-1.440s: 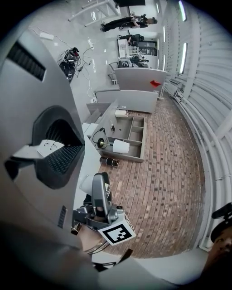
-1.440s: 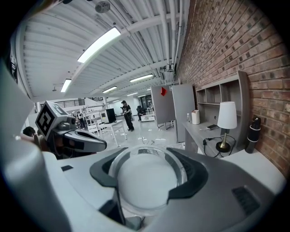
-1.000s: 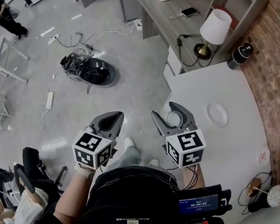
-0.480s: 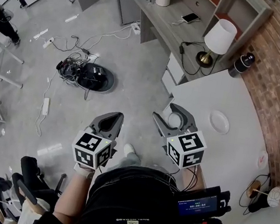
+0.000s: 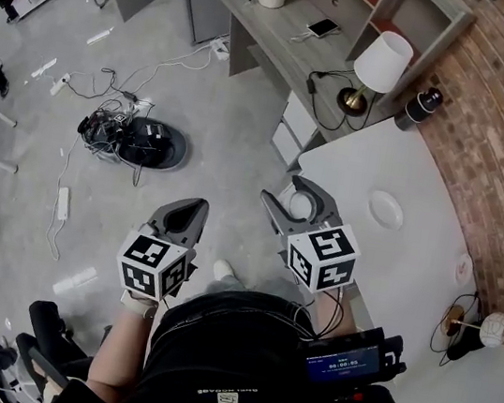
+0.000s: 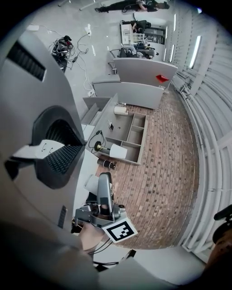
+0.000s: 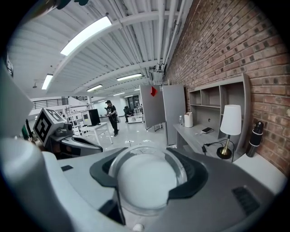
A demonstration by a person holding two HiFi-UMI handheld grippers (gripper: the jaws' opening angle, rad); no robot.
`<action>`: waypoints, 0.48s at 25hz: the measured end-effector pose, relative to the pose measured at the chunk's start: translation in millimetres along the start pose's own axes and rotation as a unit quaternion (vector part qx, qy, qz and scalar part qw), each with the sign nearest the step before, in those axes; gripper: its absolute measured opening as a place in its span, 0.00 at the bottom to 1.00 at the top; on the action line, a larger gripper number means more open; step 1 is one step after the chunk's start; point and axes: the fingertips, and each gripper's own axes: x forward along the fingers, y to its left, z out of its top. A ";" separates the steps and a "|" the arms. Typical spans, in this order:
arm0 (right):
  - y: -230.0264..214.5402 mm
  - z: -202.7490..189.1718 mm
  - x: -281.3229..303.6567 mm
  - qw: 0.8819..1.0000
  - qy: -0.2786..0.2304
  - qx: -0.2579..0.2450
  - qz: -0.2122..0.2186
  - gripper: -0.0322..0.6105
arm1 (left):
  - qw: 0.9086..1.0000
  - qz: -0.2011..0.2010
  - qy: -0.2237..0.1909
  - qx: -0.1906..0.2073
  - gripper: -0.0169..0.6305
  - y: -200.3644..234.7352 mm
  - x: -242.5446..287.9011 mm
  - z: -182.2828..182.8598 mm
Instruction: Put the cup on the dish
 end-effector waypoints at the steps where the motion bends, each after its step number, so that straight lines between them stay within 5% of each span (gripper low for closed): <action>1: -0.4 -0.3 0.8 1.000 0.000 0.003 -0.003 0.46 | 1.000 -0.004 0.000 0.001 0.04 0.4 1.5 0.1; 12: -15.8 -8.2 -8.5 0.999 0.005 0.020 -0.035 0.46 | 0.999 -0.035 0.006 0.009 0.04 -9.1 15.2 0.7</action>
